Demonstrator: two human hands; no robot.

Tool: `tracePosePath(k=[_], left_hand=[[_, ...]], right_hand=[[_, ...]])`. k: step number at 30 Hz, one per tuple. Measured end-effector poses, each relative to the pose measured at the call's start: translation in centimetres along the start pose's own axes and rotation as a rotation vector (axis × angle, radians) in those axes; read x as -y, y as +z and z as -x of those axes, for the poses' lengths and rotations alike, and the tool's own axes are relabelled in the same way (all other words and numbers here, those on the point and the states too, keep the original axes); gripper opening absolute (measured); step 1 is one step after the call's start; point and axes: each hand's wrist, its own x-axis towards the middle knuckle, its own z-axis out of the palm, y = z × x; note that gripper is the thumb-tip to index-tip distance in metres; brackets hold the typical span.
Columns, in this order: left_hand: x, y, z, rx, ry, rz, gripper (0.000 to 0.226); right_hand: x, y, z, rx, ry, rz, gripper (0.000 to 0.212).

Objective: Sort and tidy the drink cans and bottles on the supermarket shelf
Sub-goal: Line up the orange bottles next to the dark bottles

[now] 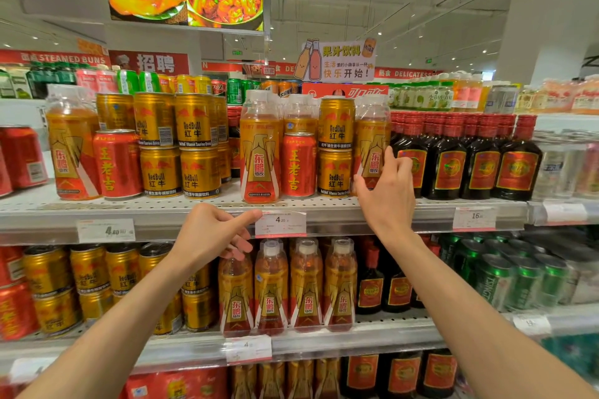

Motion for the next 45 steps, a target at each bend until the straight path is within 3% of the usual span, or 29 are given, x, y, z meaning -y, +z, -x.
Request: tracePosePath(k=[28, 36, 39, 43, 45], left_hand=[[0.3, 0.2, 0.4, -0.080, 0.041, -0.070, 0.051], [1.2, 1.0, 1.1, -0.197, 0.131, -0.208, 0.052], [1.9, 1.5, 1.8, -0.228, 0.168, -0.269, 0.050], [4.4, 3.3, 3.4, -0.140, 0.169, -0.290, 0.030], [5.7, 4.2, 4.4, -0.071, 0.147, -0.303, 0.020]], right_hand=[[-1.2, -0.5, 1.4, 0.127, 0.009, -0.092, 0.080], [-0.9, -2.4, 5.6, 0.204, -0.114, -0.130, 0.048], [-1.1, -2.9, 8.2, 0.271, -0.167, -0.106, 0.050], [-1.6, -4.0, 12.1, 0.272, -0.158, -0.159, 0.041], [-2.4, -4.3, 13.8, 0.368, -0.111, -0.162, 0.038]])
